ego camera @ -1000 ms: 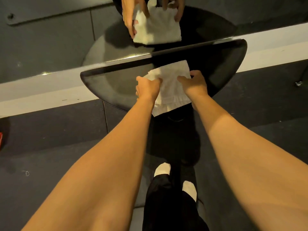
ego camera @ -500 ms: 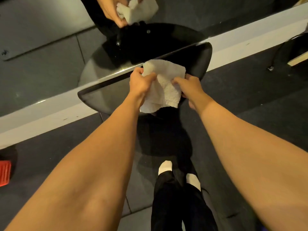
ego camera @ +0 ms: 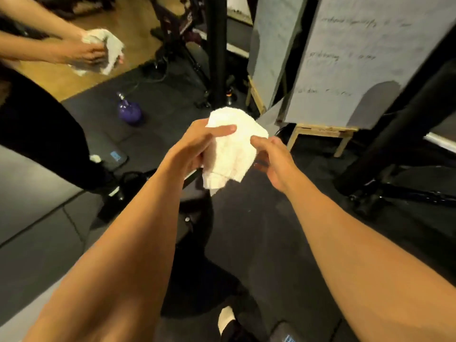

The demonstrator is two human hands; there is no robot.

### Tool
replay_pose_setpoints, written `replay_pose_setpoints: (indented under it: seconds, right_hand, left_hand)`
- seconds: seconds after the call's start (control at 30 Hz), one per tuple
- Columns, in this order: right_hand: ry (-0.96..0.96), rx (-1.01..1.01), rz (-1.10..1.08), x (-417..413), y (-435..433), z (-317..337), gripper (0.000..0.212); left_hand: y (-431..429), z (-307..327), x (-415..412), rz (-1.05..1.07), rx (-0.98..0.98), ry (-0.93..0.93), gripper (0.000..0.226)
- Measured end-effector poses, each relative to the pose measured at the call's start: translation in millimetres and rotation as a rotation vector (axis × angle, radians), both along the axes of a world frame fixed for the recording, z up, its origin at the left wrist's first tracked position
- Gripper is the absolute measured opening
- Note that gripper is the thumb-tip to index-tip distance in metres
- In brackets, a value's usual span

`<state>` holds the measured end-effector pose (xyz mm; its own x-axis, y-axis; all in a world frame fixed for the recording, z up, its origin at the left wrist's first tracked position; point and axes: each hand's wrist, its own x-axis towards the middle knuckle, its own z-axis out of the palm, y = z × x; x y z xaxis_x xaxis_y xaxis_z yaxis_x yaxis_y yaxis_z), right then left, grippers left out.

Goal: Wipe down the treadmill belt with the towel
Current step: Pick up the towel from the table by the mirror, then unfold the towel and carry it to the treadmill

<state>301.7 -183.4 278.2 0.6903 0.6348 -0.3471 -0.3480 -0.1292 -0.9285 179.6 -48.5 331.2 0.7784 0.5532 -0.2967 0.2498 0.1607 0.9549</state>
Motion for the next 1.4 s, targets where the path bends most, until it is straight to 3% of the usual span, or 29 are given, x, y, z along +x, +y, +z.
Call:
replay_pose_setpoints:
  seconds: [0.1, 0.3, 0.43, 0.63, 0.77, 0.93, 1.1, 1.23, 1.4]
  right_hand:
    - [-0.011, 0.138, -0.099, 17, -65, 49, 0.062]
    - [0.102, 0.524, -0.224, 32, -235, 124, 0.062]
    - [0.044, 0.571, -0.355, 31, -371, 165, 0.058]
    - [-0.093, 0.483, -0.627, 20, -558, 212, 0.038]
    - [-0.263, 0.247, -0.97, 8, -674, 229, 0.037]
    - [-0.458, 0.055, -1.226, -5, -810, 239, 0.011]
    - [-0.546, -0.108, -1.393, 8, -934, 232, 0.024]
    - [-0.617, -0.22, -1.466, 35, -1030, 237, 0.016]
    - [-0.661, -0.343, -1.553, 77, -1146, 251, 0.021]
  left_hand:
    - [-51, 54, 36, -0.166, 0.037, -0.057, 0.037]
    - [-218, 134, 96, -0.445, -0.023, -0.134, 0.042]
    - [-338, 164, 118, -0.558, -0.025, -0.198, 0.046]
    - [-523, 201, 147, -0.746, -0.003, -0.289, 0.038]
    - [-645, 212, 162, -0.864, 0.088, -0.339, 0.036]
    - [-794, 208, 185, -0.993, 0.187, -0.466, 0.035]
    - [-936, 186, 220, -1.086, 0.127, -0.489, 0.032]
    - [-1042, 177, 264, -1.127, -0.023, -0.452, 0.035]
    - [-1170, 183, 317, -1.133, -0.071, -0.456, 0.032]
